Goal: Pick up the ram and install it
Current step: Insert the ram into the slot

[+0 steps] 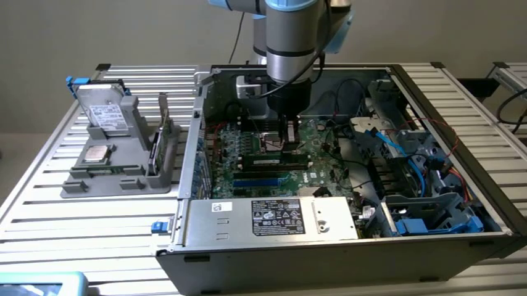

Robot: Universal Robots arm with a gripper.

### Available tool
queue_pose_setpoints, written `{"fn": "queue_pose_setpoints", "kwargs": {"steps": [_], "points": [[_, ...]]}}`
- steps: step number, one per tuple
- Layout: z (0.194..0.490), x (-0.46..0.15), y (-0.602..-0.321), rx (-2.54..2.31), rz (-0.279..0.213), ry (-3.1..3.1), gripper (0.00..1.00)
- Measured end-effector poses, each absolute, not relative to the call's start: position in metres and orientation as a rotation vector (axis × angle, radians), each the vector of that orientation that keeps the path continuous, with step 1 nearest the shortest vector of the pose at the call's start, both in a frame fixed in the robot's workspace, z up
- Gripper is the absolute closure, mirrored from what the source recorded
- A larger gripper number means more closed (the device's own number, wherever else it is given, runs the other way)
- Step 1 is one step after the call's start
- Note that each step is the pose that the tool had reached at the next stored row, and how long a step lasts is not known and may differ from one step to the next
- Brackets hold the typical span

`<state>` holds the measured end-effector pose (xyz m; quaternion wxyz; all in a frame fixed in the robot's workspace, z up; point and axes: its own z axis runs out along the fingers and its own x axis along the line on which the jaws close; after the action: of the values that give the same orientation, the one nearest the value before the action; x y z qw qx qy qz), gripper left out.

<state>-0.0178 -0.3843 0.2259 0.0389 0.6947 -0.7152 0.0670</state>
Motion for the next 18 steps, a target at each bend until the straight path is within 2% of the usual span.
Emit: {"fn": "queue_pose_setpoints", "kwargs": {"steps": [7,8,9,10,18], "points": [[0.225,-0.018,-0.384,2.13,0.206,-2.192,0.87],[0.225,-0.018,-0.384,2.13,0.206,-2.192,0.81],[0.225,-0.018,-0.384,2.13,0.206,-2.192,0.81],[0.225,-0.018,-0.384,2.13,0.206,-2.192,0.73],[0.237,-0.012,-0.385,2.13,0.206,-2.192,0.73]]}}
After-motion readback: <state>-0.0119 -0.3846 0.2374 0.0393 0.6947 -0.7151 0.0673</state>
